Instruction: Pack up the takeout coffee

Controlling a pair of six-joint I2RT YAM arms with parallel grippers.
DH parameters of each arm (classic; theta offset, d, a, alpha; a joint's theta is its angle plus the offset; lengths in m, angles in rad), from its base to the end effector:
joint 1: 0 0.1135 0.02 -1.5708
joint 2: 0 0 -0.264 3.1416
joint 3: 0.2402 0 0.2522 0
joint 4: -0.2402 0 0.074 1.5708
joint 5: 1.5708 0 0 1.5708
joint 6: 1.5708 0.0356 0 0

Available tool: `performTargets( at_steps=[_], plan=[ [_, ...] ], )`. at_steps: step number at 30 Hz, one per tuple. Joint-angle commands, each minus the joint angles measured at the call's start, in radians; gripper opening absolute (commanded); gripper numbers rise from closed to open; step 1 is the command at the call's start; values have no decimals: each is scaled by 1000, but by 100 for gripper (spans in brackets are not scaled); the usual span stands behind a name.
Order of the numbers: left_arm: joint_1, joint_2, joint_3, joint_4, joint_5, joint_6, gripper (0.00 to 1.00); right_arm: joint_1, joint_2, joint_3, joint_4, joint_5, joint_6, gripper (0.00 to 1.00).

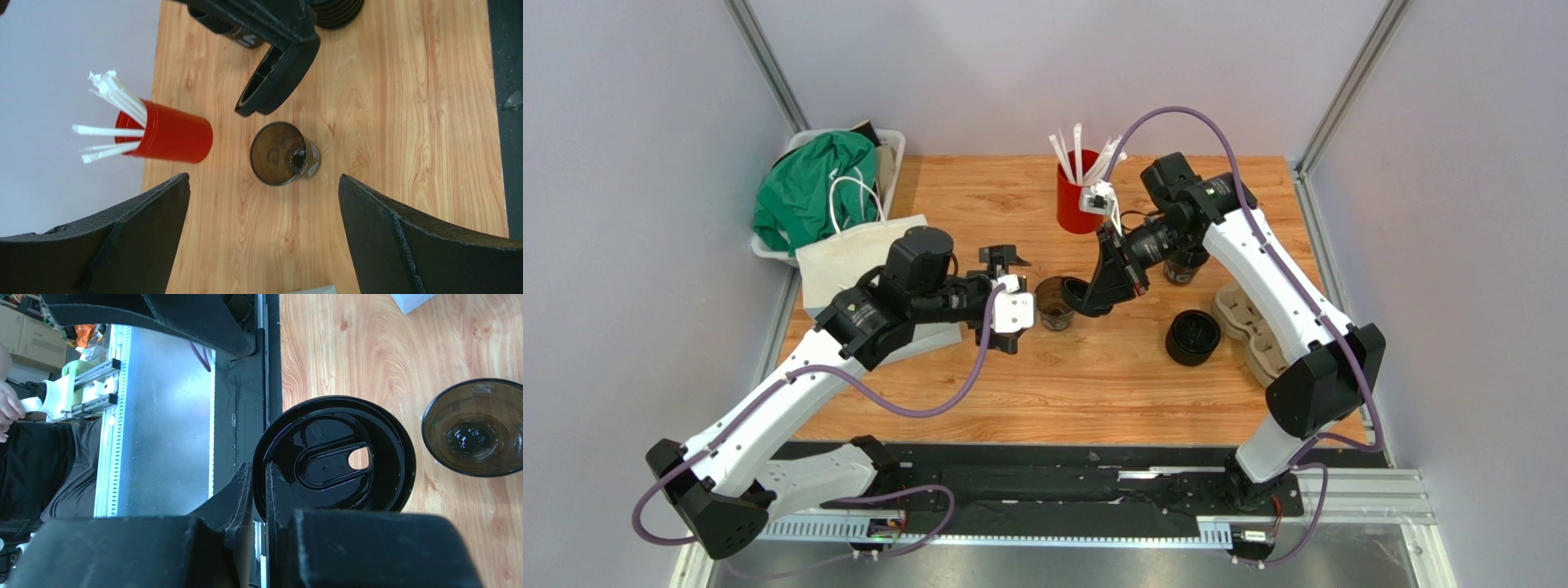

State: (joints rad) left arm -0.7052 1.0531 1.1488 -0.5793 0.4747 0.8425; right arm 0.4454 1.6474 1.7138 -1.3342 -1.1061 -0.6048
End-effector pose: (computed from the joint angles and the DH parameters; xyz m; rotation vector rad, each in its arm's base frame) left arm 0.1577 -0.1556 0.3769 1.6057 1.2251 -0.3995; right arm 0.2638 0.1612 0.3670 -1.3935 1.9558 1.4422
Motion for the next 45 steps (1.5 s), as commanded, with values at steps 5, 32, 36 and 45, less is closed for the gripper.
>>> performTargets(
  at_steps=[5, 32, 36, 45],
  plan=[
    [-89, 50, -43, 133, 50, 20, 95, 13, -18, -3, -82, -107, -58, 10],
    [-149, 120, -12, 127, 51, -5, 44, 76, 20, 3, -99, -109, -75, 10],
    [-152, 123, -17, 122, 58, -11, 22, 76, 23, 9, -99, -104, -70, 10],
    [-152, 116, -27, 160, 7, -134, 11, 16, -82, 80, -19, 142, 19, 45]
  ],
)
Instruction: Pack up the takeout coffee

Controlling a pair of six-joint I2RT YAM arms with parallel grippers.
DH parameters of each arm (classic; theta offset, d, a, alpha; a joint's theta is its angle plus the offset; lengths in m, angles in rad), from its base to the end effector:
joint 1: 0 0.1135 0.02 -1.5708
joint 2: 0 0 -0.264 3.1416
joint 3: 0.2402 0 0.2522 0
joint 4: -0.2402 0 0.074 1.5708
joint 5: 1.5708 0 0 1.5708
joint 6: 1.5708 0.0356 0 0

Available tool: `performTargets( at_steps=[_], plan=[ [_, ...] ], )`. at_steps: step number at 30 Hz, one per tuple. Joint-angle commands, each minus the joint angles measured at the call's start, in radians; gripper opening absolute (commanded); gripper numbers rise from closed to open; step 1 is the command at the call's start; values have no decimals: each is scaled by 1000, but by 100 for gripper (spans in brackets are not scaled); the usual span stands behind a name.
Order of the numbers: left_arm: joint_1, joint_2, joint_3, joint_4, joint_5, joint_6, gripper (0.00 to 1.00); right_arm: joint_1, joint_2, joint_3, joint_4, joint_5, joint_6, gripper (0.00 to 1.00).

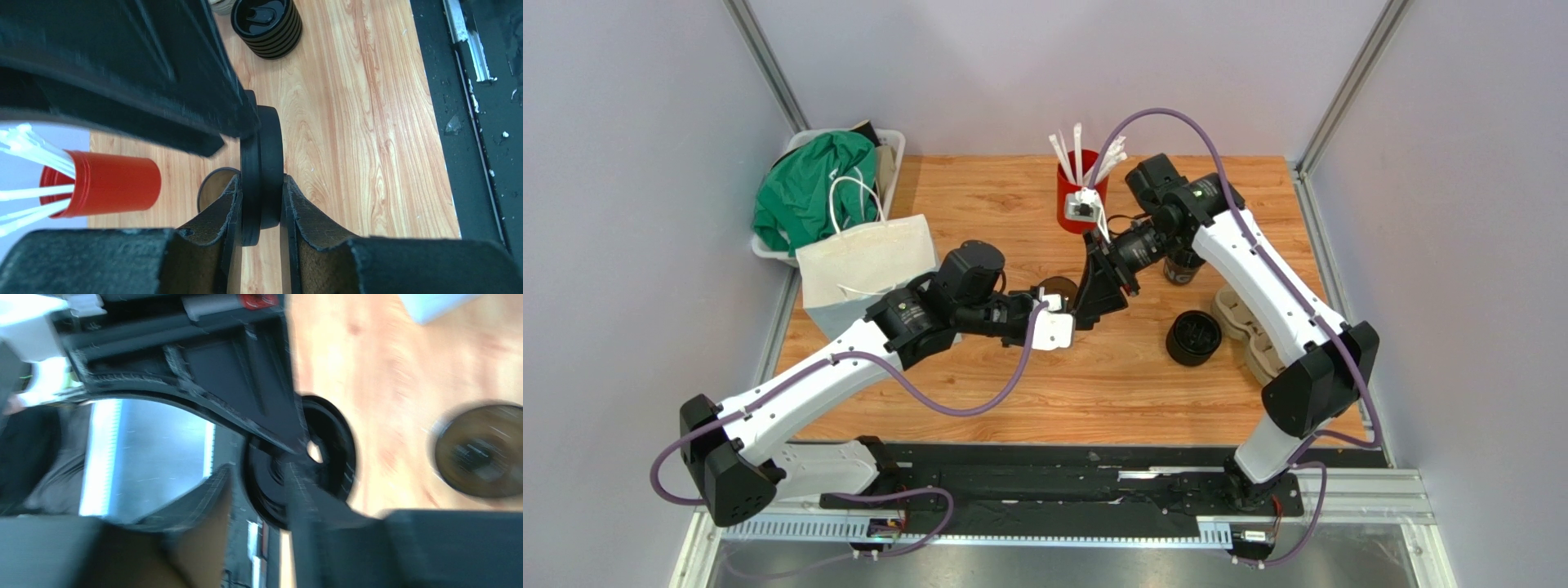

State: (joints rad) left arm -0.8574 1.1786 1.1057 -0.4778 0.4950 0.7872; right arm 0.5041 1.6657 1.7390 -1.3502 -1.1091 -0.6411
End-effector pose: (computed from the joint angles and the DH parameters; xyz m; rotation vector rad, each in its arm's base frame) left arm 0.1557 -0.2058 0.3443 1.7221 1.1987 -0.5654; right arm 0.2569 0.1781 0.3681 -1.4871 1.9003 1.4605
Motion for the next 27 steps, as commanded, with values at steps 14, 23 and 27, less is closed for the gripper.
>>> performTargets(
  at_steps=[14, 23, 27],
  plan=[
    [103, 58, 126, 205, -21, -699, 14, 7, -760, -490, 583, 729, 3, 63],
    [179, 153, 252, 182, 161, -1035, 11, 83, -819, -516, 563, 801, -147, 65],
    [182, 301, 325, 177, 260, -1167, 10, 151, -798, -535, 580, 883, -213, 65]
  ],
)
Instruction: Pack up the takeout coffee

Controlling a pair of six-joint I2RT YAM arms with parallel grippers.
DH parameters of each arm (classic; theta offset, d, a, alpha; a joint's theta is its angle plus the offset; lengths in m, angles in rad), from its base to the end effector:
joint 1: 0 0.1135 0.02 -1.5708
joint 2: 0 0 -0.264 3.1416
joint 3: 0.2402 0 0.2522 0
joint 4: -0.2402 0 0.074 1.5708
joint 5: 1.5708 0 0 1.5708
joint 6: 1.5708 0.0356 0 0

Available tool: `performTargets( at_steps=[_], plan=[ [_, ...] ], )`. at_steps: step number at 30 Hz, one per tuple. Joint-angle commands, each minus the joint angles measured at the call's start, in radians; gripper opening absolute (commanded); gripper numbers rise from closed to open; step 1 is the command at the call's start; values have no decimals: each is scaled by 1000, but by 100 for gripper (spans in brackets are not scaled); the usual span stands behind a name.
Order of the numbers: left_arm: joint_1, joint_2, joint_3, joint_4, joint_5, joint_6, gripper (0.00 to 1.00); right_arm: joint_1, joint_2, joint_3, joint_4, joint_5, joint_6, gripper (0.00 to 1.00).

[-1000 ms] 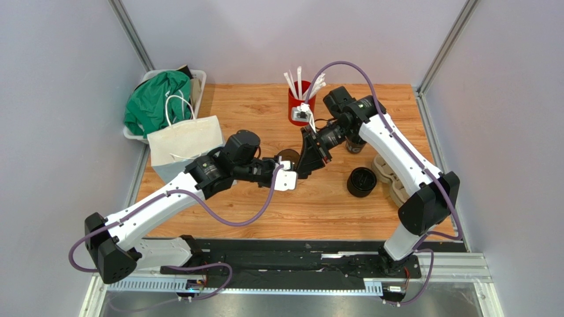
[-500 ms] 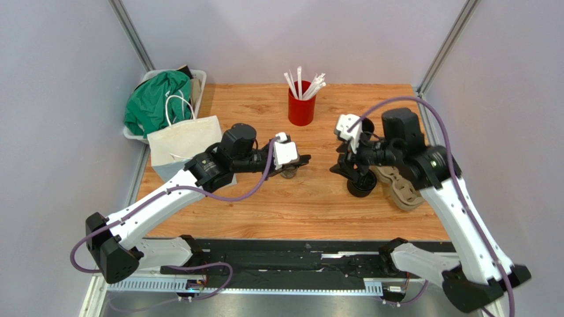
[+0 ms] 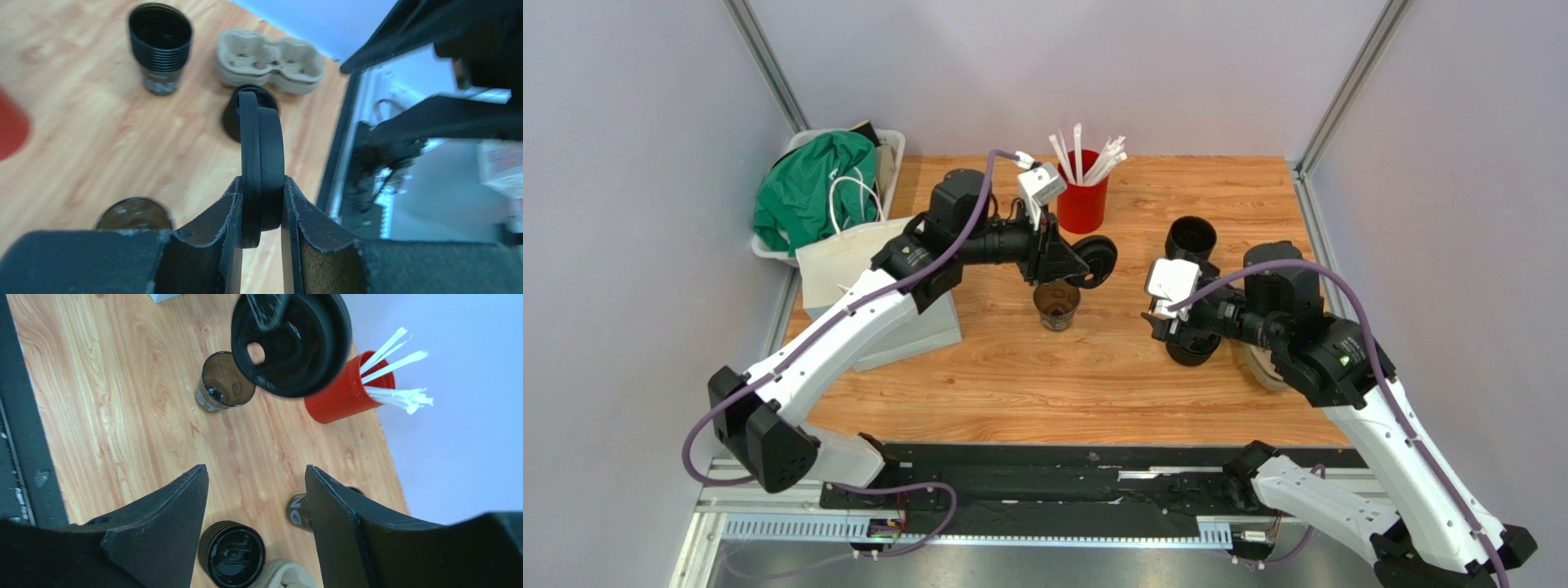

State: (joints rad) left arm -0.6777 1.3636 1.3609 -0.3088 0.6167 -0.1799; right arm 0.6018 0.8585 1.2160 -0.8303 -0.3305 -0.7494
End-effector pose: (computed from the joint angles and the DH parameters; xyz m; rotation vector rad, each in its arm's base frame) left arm 0.2277 -0.2097 0.3996 0.9146 1.7700 -1.1501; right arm 0.1186 0.0955 0.4062 -1.4199 1.4432 0.2441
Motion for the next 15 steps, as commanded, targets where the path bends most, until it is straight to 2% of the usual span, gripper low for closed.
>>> performTargets(
  at_steps=[1, 5, 15],
  plan=[
    [4, 139, 87, 14, 153, -220, 9, 94, 22, -18, 74, 131, -122, 64],
    [3, 219, 90, 51, 207, -260, 7, 185, 65, -33, 108, 223, -162, 61],
    [35, 186, 32, 140, 230, -323, 7, 228, 67, -75, 100, 147, -105, 57]
  ],
)
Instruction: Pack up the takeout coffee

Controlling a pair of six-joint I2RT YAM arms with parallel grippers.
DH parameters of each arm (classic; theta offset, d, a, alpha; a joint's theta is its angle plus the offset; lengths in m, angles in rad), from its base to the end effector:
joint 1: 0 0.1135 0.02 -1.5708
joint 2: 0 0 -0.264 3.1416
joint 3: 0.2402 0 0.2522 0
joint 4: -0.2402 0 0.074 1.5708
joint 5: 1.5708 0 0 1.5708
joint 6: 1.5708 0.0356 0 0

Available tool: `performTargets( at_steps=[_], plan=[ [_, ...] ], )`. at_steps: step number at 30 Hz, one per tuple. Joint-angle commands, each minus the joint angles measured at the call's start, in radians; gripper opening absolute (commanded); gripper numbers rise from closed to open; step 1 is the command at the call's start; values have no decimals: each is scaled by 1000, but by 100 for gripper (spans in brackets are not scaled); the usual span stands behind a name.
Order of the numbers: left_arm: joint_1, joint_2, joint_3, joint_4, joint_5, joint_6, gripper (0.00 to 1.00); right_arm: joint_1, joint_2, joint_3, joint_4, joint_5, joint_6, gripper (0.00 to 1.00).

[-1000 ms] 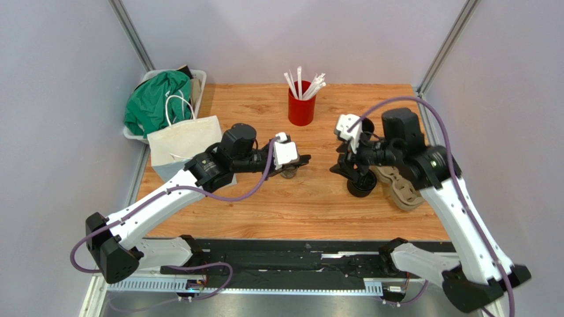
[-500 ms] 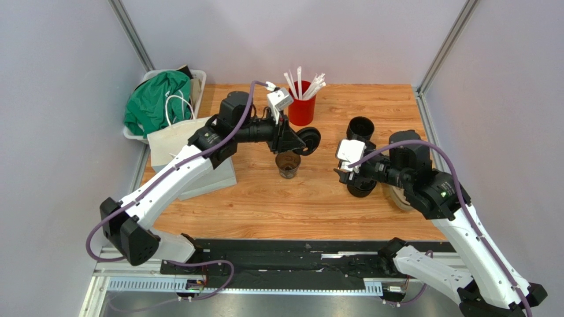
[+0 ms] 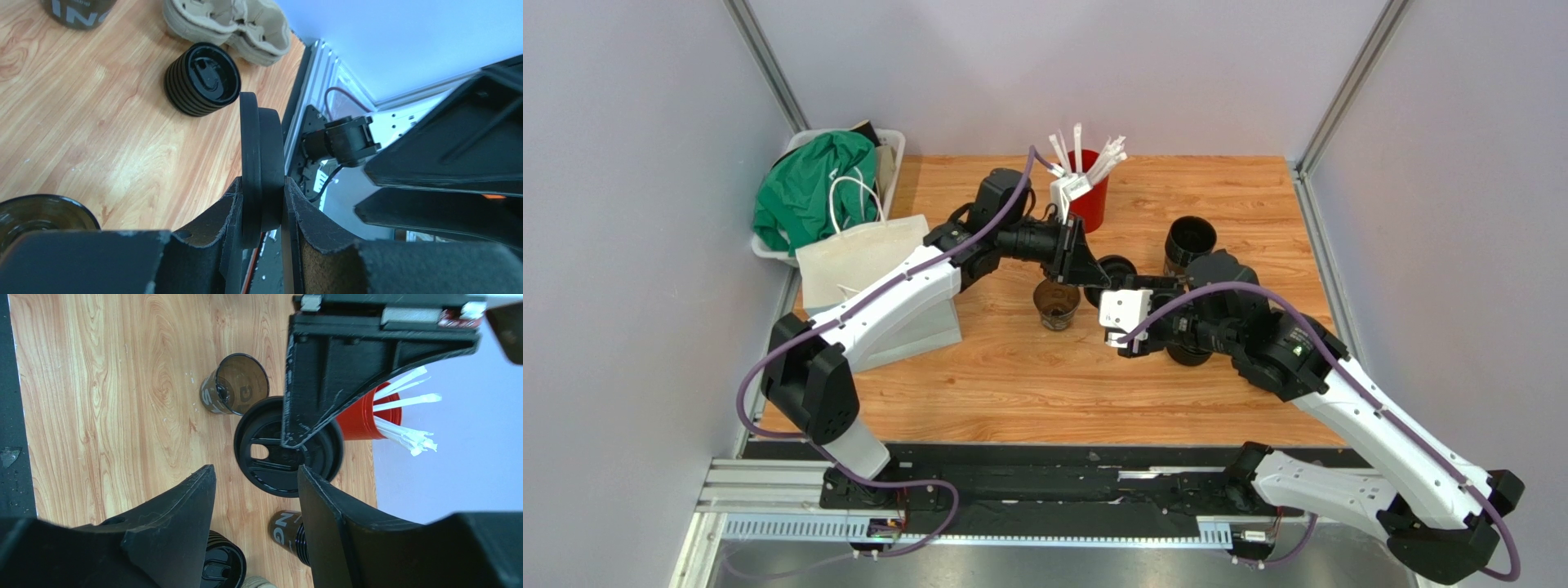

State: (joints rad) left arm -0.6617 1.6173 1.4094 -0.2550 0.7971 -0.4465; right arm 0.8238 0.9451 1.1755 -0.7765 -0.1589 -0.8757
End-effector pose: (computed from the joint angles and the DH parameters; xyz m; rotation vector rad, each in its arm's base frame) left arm 0.2785 -0.2492 0.3412 0.7865 2.0742 -1.4674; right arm 0.1205 0.1384 0.3852 -1.6473 1.3221 0.1372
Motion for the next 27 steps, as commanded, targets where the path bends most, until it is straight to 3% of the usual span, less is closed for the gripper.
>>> performTargets(
  at_steps=[1, 8, 18, 27],
  plan=[
    [20, -74, -23, 91, 51, -58, 8, 8, -26, -57, 63, -28, 32, 56],
    [30, -135, -63, 134, 47, -72, 8, 8, -28, -112, 146, -30, 79, 47],
    [42, -140, -81, 154, 47, -83, 8, 9, 34, -40, 151, -59, 106, 45],
    [42, -122, -76, 158, 60, -93, 8, 43, 75, -63, 212, 48, 66, 44]
  ],
)
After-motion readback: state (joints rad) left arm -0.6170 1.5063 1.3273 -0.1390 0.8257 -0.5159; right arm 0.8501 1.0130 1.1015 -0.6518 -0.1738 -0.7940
